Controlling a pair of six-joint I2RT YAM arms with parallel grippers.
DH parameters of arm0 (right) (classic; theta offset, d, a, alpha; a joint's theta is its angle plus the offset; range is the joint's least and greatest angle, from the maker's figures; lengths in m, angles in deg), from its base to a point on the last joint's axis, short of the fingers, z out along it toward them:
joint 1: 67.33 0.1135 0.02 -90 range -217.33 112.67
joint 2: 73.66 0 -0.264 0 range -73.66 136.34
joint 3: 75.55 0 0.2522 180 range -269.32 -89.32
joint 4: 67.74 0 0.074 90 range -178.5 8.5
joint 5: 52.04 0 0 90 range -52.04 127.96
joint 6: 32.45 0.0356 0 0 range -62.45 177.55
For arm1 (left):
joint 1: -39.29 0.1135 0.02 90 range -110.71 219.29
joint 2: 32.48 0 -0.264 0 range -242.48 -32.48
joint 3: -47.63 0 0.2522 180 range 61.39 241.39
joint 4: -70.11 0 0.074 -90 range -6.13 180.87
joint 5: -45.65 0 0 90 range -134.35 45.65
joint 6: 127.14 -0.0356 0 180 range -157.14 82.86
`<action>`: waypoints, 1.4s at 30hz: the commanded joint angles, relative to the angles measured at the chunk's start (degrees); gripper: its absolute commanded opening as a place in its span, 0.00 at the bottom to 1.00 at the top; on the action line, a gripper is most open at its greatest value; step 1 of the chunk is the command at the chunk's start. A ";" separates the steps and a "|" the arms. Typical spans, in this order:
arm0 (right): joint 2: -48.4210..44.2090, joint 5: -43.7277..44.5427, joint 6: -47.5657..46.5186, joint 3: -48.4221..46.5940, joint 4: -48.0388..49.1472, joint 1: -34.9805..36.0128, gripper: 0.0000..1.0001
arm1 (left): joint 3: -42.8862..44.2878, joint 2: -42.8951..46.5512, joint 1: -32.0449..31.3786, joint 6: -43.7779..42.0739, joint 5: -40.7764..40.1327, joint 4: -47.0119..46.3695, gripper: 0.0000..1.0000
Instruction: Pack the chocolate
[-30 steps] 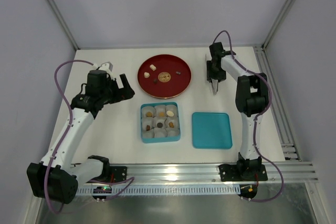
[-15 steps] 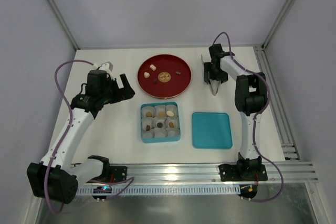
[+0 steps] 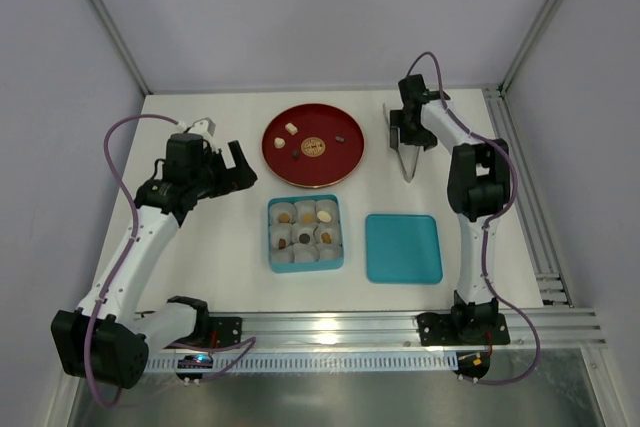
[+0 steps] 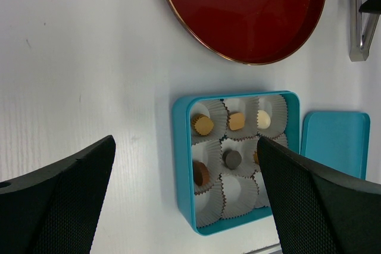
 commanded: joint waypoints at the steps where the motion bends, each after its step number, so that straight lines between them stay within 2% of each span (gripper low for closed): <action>1: -6.67 2.71 0.63 -3.02 -2.54 -0.20 0.77 | -0.08 0.14 0.28 0.33 1.01 -1.98 1.00; 7: -15.62 3.41 3.17 1.98 -5.17 0.15 0.70 | -0.08 0.23 0.28 0.24 0.93 -1.98 1.00; 14: -33.02 3.67 6.86 21.11 -3.15 5.51 0.68 | -0.08 0.84 0.28 0.33 0.84 -1.90 1.00; 18: -39.80 7.26 12.39 29.57 -4.64 16.11 0.63 | -0.08 1.20 0.28 0.24 0.66 -1.90 1.00; 19: -41.37 7.54 16.06 30.98 -5.08 18.24 0.57 | -0.08 1.20 0.28 0.24 0.66 -1.90 1.00; 22: -43.75 8.41 21.95 37.56 -5.44 25.19 0.54 | -0.17 1.37 0.28 0.33 0.84 -1.90 1.00; 24: -44.55 8.77 24.61 39.42 -5.53 28.61 0.49 | -0.26 1.28 0.28 0.42 1.01 -2.07 1.00; 28: -43.94 9.74 30.59 43.03 -5.44 36.35 0.47 | -0.26 1.28 0.28 0.42 1.28 -1.98 1.00; 32: -43.68 7.02 33.32 47.42 -1.15 38.29 0.42 | -0.26 1.28 0.28 0.51 1.54 -2.07 1.00; 42: -37.09 4.73 33.68 48.49 4.66 40.15 0.37 | -0.52 1.37 0.28 0.51 1.19 -2.07 1.00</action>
